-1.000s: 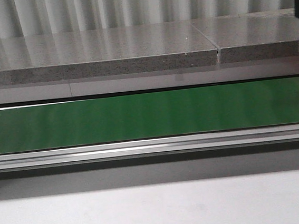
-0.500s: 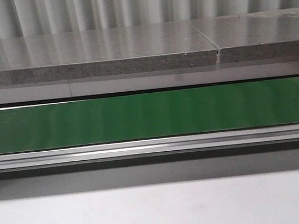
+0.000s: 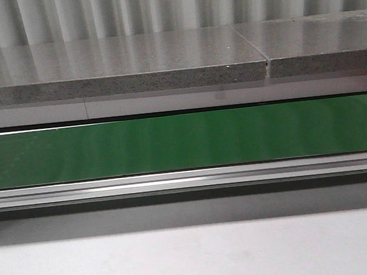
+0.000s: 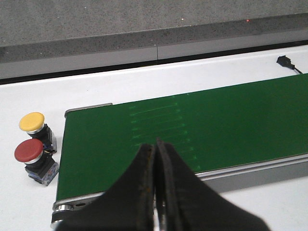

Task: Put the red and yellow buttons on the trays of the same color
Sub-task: 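Carry the yellow button into the yellow tray and open the right gripper, then raise the right gripper back above the belt end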

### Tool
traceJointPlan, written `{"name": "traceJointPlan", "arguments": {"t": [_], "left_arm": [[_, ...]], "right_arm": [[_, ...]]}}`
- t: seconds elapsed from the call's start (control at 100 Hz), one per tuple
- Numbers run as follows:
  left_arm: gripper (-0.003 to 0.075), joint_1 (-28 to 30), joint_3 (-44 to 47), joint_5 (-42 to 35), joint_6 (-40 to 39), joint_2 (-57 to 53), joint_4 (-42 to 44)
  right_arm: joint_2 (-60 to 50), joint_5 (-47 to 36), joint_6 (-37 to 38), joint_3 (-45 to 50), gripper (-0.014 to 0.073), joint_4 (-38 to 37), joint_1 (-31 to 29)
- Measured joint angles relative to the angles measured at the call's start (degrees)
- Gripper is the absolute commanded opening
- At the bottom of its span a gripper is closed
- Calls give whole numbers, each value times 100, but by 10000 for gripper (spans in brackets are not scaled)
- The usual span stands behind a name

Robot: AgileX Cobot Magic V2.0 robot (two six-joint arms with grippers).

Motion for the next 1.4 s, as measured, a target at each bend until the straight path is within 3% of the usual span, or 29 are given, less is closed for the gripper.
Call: {"name": "traceJointPlan", "arguments": {"t": [0.26,0.79,0.87,0.99,1.06,1.4], "left_arm": [[-20,0,0,0,0,0,0],[-20,0,0,0,0,0,0],[-20,0,0,0,0,0,0],[-20,0,0,0,0,0,0],[-20,0,0,0,0,0,0],[-20,0,0,0,0,0,0]], "right_arm": [[287,-886,152,666,100,11,0],[1058,-1646,227,700,110,458,0],[1116,-1646,227,700,188,488,0],[1116,-1709,227,700,434,534,0],[1127,-1769,227,700,512,560,0],[740,-1835,236,700,521,463,0]]}}
